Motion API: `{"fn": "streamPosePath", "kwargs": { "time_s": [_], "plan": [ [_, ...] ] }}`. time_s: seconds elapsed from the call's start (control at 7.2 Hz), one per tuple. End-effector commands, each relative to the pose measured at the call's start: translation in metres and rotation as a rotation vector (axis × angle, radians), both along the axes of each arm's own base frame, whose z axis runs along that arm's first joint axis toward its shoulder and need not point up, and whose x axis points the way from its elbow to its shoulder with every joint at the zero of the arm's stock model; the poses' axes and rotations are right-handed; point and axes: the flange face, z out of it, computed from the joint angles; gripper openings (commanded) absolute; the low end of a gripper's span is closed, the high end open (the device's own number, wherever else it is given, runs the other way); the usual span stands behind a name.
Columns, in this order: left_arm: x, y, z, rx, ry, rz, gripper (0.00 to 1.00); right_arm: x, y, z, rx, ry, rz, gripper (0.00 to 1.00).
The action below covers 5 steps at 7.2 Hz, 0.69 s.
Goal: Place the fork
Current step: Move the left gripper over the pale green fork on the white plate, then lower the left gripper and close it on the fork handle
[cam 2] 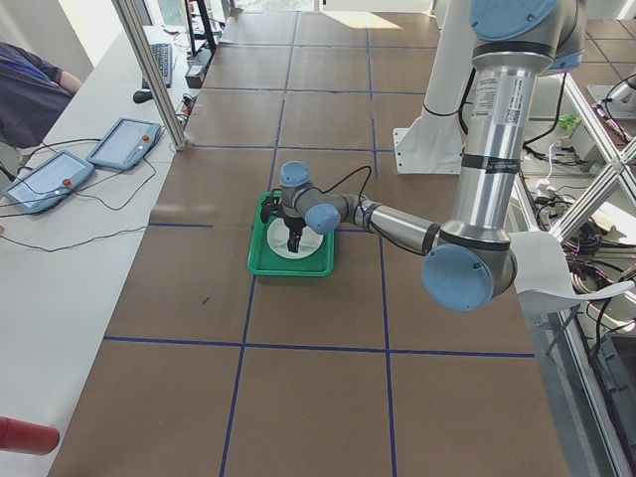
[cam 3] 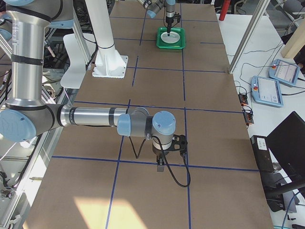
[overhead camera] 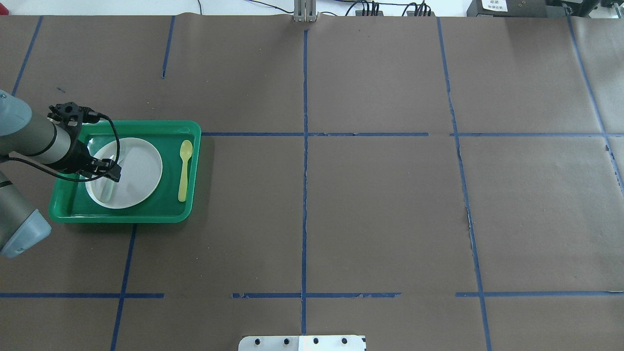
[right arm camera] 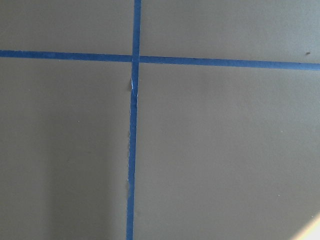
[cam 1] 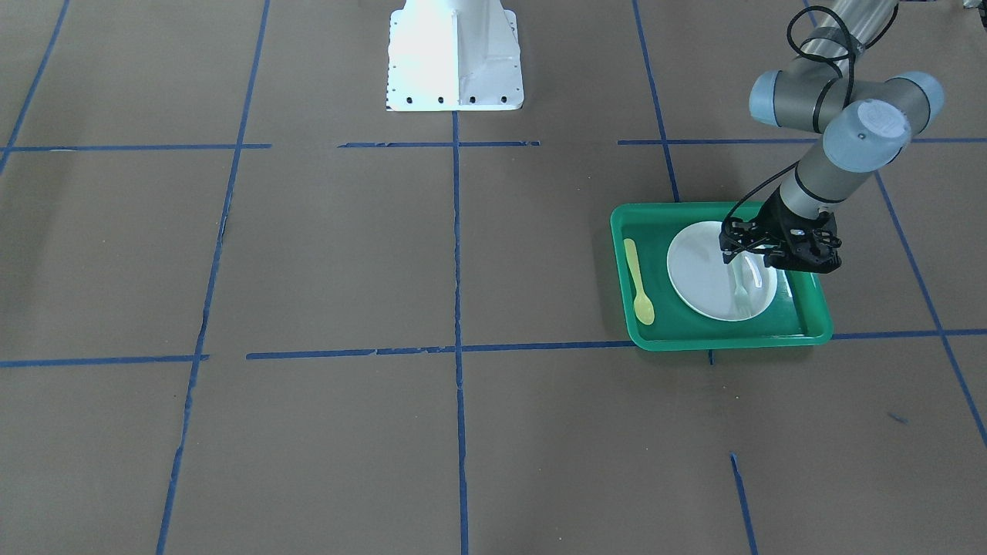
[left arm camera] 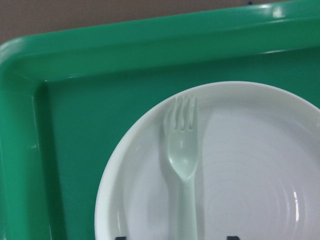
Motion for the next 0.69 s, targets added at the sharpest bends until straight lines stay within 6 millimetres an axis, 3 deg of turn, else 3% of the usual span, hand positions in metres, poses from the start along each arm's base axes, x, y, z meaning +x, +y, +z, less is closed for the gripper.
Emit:
{"fn": "streamPosePath", "kwargs": {
  "time_s": [0.0,0.28,0.56],
  "plan": [
    [0.0068,0.004,0.0042,-0.007,-0.006,0.014,0.74,0.0,0.0,0.0,0.0,0.0,0.0,1.0],
    [0.0121,0.0083,0.0029,-0.023,0.011,0.039,0.7,0.0,0.0,0.0,0.0,0.0,0.0,1.0],
    [0.0162,0.0079,0.009,-0.031,0.003,0.044,0.55,0.0,0.0,0.0,0.0,0.0,0.0,1.0]
  ]
}}
